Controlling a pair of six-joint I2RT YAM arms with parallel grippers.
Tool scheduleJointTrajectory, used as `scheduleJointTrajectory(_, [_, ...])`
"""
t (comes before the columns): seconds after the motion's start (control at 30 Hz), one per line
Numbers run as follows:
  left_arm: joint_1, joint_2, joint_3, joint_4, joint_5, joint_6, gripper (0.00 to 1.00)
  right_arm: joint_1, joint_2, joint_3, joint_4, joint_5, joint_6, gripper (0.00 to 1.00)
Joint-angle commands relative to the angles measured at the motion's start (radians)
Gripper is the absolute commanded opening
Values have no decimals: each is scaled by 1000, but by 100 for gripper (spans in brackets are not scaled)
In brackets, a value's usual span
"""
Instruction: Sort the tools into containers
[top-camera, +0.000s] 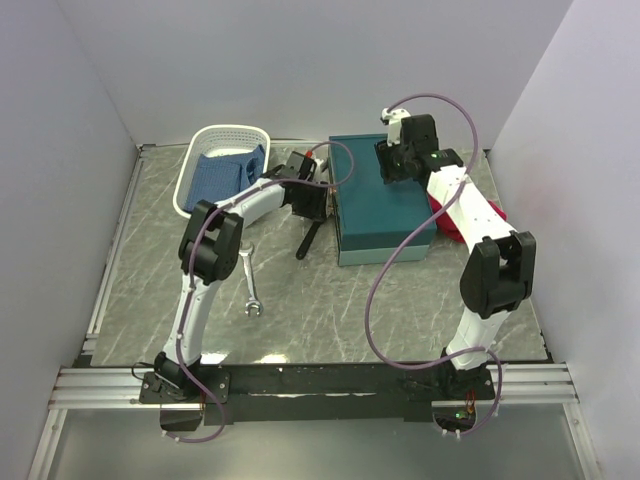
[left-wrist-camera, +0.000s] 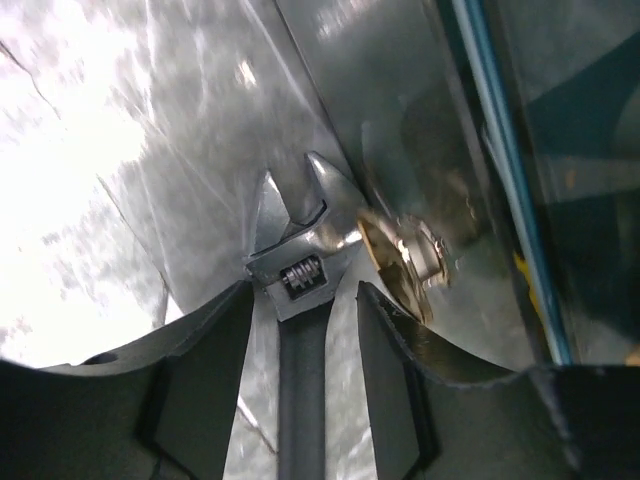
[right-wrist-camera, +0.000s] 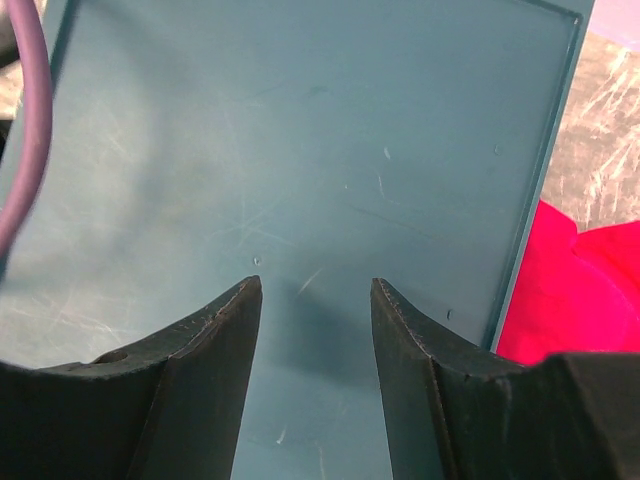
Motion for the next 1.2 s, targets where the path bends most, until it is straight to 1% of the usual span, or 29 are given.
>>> scheduleJointTrajectory(0.0, [-10,95,26,-17,-136,-21,51,7,-89,-24,5,23,-33,56])
scheduleJointTrajectory(0.13, [-16,109,8,-11,-218,-26,46,7,-98,-34,10,29,-39,56])
scheduleJointTrajectory(0.17, [-16,106,5,-15,-220,-26,46,7,-98,-39,10,29,-39,56])
scheduleJointTrajectory(0.2, [-18,104,3,-21,-259,-18,45,7,-98,-40,13,29,-38,56])
scheduleJointTrajectory(0.3, [-13,84,-20,-57,-287,-6,44,8,-102,-48,14,27,-33,56])
scheduleJointTrajectory(0.5, [-1,-6,-219,-84,-282,23,41,8,-103,-63,16,23,-31,56])
scheduleJointTrajectory(0.57, [-1,-58,-280,-71,-281,28,41,8,-100,-60,14,16,-25,56])
scheduleJointTrajectory(0.6, [-1,-80,-340,-61,-282,31,41,8,-91,-59,16,15,-24,56])
scheduleJointTrajectory(0.67, [-2,-130,-389,-42,-292,32,41,10,-83,-44,16,7,-15,56])
scheduleJointTrajectory(0.8, [-2,-228,-523,-12,-296,43,47,13,-65,-19,16,3,-11,56])
scheduleJointTrajectory(0.87, [-5,-262,-561,21,-302,57,48,13,-57,-8,16,1,-11,56])
scheduleJointTrajectory(0.97, [-19,-234,-548,15,-316,71,49,19,-49,-2,16,0,-7,56])
scheduleJointTrajectory(1.07, [-30,-143,-460,0,-319,83,47,31,-45,-2,19,0,-8,56])
scheduleJointTrajectory(1.13, [-32,-83,-387,0,-309,86,43,36,-48,-5,17,3,-10,56])
scheduleJointTrajectory(1.17, [-33,-71,-368,2,-298,86,32,38,-48,-7,16,4,-10,56])
